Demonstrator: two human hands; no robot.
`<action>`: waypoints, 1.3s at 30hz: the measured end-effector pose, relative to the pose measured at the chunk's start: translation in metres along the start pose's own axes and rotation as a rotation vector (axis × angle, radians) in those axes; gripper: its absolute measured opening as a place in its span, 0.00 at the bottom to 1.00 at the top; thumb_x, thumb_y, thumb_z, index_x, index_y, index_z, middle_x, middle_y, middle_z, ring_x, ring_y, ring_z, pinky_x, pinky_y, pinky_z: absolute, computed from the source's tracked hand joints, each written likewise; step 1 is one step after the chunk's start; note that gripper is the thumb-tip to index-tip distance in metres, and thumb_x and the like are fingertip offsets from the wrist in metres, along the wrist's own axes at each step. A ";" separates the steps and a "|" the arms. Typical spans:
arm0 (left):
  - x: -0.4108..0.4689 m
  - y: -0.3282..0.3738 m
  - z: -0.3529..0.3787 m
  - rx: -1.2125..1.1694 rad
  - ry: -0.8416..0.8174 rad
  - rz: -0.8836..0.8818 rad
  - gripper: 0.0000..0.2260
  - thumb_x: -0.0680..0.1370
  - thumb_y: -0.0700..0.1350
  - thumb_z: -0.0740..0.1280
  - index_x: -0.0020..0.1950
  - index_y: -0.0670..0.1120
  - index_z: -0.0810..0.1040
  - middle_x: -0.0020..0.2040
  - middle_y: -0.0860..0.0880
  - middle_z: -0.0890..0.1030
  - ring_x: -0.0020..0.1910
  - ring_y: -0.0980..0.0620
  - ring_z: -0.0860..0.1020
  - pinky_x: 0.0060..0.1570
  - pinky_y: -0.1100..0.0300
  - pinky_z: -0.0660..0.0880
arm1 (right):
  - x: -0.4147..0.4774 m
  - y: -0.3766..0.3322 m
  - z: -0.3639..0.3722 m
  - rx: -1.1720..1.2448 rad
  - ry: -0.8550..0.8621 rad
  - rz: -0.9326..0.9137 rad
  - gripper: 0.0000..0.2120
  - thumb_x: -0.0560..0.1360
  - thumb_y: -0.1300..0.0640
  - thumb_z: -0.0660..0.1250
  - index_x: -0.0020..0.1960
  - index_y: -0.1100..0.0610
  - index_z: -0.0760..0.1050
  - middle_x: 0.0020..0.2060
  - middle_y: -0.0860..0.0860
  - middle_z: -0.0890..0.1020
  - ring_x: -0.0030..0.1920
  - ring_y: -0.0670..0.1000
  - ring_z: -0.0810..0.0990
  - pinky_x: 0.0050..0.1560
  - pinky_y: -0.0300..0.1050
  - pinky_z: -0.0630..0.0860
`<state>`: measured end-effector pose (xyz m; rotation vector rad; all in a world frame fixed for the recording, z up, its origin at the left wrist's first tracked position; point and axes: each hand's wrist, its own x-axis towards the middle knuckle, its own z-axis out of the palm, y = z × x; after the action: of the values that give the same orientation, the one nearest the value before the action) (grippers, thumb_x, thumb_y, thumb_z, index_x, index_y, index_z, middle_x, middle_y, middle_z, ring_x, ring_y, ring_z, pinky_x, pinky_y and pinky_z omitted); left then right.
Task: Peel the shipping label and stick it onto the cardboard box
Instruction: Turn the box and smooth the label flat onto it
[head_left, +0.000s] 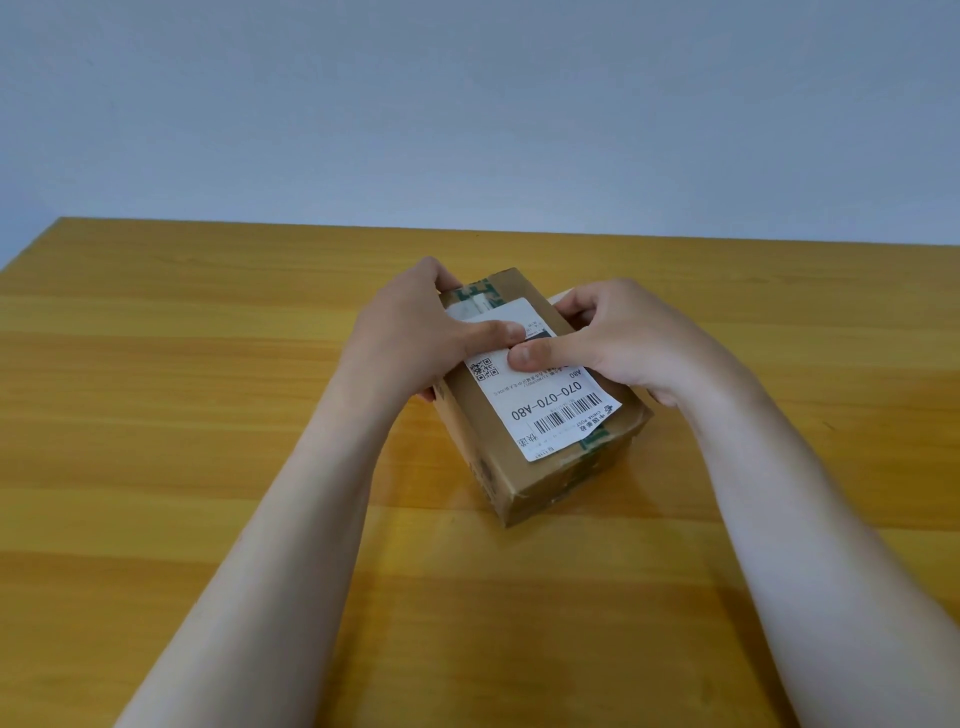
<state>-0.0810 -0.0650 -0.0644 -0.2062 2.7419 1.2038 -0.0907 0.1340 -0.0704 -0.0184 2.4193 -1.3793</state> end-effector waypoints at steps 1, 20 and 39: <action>0.000 0.000 0.001 0.011 0.013 0.001 0.28 0.68 0.60 0.81 0.59 0.50 0.73 0.52 0.53 0.80 0.45 0.48 0.84 0.34 0.45 0.85 | -0.001 -0.001 0.001 -0.004 -0.003 0.000 0.24 0.62 0.47 0.87 0.55 0.53 0.85 0.42 0.48 0.91 0.41 0.51 0.91 0.51 0.58 0.87; -0.001 0.003 0.008 0.196 0.100 -0.058 0.25 0.68 0.72 0.71 0.43 0.51 0.69 0.41 0.52 0.82 0.42 0.47 0.81 0.46 0.43 0.83 | 0.000 -0.003 0.006 -0.105 0.121 -0.003 0.28 0.63 0.37 0.83 0.40 0.62 0.82 0.26 0.48 0.81 0.23 0.45 0.76 0.25 0.36 0.67; -0.004 0.002 -0.018 0.127 0.069 -0.117 0.22 0.78 0.68 0.66 0.60 0.52 0.74 0.49 0.53 0.81 0.47 0.47 0.81 0.48 0.47 0.82 | -0.015 -0.011 -0.012 -0.119 -0.090 0.002 0.19 0.70 0.39 0.78 0.59 0.42 0.86 0.49 0.40 0.90 0.53 0.48 0.89 0.61 0.61 0.82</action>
<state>-0.0786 -0.0773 -0.0501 -0.3943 2.8082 1.0071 -0.0818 0.1409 -0.0515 -0.1065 2.4219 -1.2049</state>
